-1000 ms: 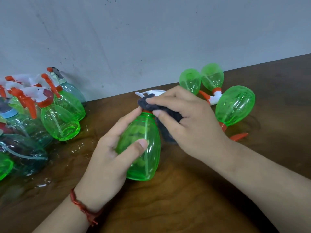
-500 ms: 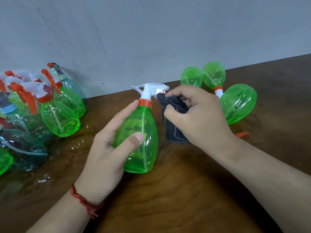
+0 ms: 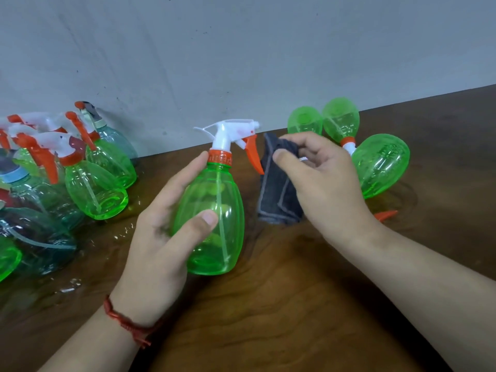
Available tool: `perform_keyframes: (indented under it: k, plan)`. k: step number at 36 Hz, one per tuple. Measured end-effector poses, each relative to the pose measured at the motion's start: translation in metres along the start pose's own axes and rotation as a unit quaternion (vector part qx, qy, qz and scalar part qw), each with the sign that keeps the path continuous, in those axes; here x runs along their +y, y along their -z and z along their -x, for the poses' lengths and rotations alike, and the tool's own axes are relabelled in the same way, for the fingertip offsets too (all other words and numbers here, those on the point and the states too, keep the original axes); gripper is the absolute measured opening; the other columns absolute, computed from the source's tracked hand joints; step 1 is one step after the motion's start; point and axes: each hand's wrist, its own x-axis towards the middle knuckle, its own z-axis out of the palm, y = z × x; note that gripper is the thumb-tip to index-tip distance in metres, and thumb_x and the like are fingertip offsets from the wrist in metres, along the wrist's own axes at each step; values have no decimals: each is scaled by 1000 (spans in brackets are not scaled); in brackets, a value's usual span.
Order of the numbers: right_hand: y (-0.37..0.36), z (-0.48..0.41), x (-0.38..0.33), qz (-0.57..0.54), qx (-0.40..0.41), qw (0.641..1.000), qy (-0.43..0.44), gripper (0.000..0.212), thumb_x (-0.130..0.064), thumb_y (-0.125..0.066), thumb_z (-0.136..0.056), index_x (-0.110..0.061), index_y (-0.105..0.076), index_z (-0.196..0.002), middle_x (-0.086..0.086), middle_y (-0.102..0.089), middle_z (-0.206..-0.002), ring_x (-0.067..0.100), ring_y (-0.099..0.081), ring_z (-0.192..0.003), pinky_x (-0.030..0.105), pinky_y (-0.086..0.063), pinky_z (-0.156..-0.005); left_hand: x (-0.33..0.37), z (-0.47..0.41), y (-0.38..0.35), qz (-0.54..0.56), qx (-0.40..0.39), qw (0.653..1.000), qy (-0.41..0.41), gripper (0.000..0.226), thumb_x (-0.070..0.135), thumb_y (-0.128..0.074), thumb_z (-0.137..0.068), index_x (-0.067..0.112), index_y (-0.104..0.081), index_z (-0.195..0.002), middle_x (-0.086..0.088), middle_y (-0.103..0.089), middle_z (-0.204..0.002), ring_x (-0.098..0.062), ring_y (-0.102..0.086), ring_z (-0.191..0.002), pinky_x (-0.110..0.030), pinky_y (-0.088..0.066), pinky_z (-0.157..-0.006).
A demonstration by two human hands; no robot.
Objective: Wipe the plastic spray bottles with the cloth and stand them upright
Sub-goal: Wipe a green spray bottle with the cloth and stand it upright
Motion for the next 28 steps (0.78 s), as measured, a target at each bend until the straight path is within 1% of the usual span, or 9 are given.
perform_keyframes:
  k: [4,7,11,15,17,20,23,26,28]
  plan:
    - [0,3,-2,-26,-75,997,10,16,-3,-72,-98,-11,-77,-111,-2,-81,-101,6,-75,-92,20,-57,-84,-1,-1,-1,3,0,1000,-4,70,35,-67,-85,31,-57,-154,2,-66,-147,-20,-64,-135,-55,-48,-115]
    - [-1,5,1,5,-125,992,-6,16,-4,-74,-96,-15,-80,-107,1,-82,-95,13,-77,-89,29,-60,-81,-3,-4,2,13,13,1000,1,70,35,-66,-84,33,-58,-153,3,-66,-148,-21,-63,-135,-61,-45,-117]
    - [-4,5,-2,-15,-63,997,35,15,-7,-72,-99,-14,-76,-112,-1,-80,-104,21,-77,-99,38,-61,-92,-4,-2,1,34,-3,999,6,69,32,-66,-84,32,-59,-153,-1,-67,-146,-25,-65,-132,-61,-48,-113]
    - [-1,2,-3,-2,-94,996,-2,14,-5,-72,-98,-14,-75,-108,-4,-80,-102,11,-76,-93,29,-60,-87,-5,-1,0,64,3,998,20,69,32,-67,-82,35,-61,-150,-4,-68,-144,-32,-65,-131,-63,-50,-109]
    - [0,2,-4,11,-130,990,-51,11,-5,-72,-95,-14,-76,-100,0,-80,-96,14,-75,-85,37,-61,-83,-6,-4,3,89,25,995,38,67,28,-67,-83,38,-62,-149,-7,-68,-143,-37,-66,-129,-63,-54,-103]
    - [-1,6,-7,-2,-152,982,-111,10,-7,-68,-95,-12,-76,-99,9,-80,-94,27,-77,-87,51,-62,-87,-9,-8,6,135,71,987,57,60,23,-55,-90,36,-61,-148,-7,-70,-138,-36,-70,-120,-50,-61,-86]
    - [-6,12,-3,-70,-204,962,-167,13,-5,-66,-97,-12,-75,-103,9,-78,-93,22,-74,-86,45,-59,-84,-13,-9,6,177,94,977,71,60,36,-62,-92,20,-56,-150,-5,-74,-126,-25,-75,-106,-40,-63,-74]
    - [-11,19,-1,-140,-271,929,-209,15,-6,-68,-95,-9,-73,-108,11,-74,-97,25,-70,-92,39,-54,-86,-17,-10,4,165,90,979,77,98,66,-82,-80,0,-50,-145,-27,-66,-130,-35,-69,-108,-48,-61,-84]
    - [-12,21,0,-166,-285,917,-222,19,-12,-67,-88,-11,-73,-106,12,-73,-96,25,-69,-88,38,-55,-82,-18,-11,5,148,86,982,77,100,74,-83,-74,1,-54,-136,-21,-69,-122,-31,-68,-104,-44,-60,-83]
